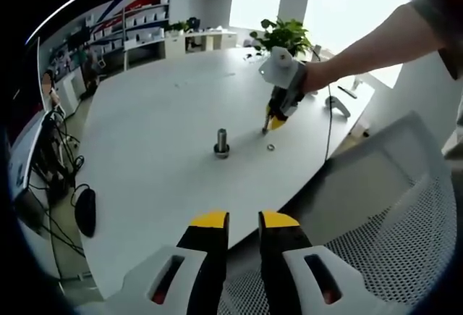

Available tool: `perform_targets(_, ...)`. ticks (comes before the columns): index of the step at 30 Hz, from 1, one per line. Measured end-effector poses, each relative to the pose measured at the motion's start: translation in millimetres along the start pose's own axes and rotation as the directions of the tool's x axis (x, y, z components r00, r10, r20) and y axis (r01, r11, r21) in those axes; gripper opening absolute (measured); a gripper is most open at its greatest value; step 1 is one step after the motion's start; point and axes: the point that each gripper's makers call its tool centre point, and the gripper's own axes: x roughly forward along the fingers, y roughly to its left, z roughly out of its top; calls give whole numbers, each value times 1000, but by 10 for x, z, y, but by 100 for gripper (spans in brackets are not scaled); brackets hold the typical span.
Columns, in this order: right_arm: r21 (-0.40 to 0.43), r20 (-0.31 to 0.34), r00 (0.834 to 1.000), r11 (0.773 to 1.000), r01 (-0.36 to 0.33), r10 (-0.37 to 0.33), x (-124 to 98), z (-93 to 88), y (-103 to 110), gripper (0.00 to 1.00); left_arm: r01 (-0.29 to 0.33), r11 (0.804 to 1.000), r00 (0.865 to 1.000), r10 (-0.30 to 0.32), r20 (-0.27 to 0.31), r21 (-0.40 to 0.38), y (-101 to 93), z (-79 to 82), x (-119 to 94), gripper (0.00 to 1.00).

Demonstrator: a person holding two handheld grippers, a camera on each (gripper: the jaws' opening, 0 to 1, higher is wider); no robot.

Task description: Place the washer onto the threaded stud by aligning its center hole with the stud, sliding it down to the base, and recovering from edge contact or off-axis alignment until the washer reaches the visible bottom stop.

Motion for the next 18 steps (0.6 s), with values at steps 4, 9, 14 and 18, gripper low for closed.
perform_targets(4,18,-4,1000,1000,10,-10,-73,-80,27,19,-4,1000,1000,4,3,0,9,3,-7,14)
perform_targets(9,23,-1,1000,1000,15,-15,-125,-122,100,20,-8,1000,1000,8,16,-4,13,22,-20,14)
perform_targets(14,-2,-14,1000,1000,14,-14,-131,-116,200,21,-12,1000,1000,12,25,-6,18,35,-26,14)
perform_targets(18,-18,-19,1000,1000,9,-10,-127,-85,263,21,-21,1000,1000,21,13,-11,32,8,-21,15)
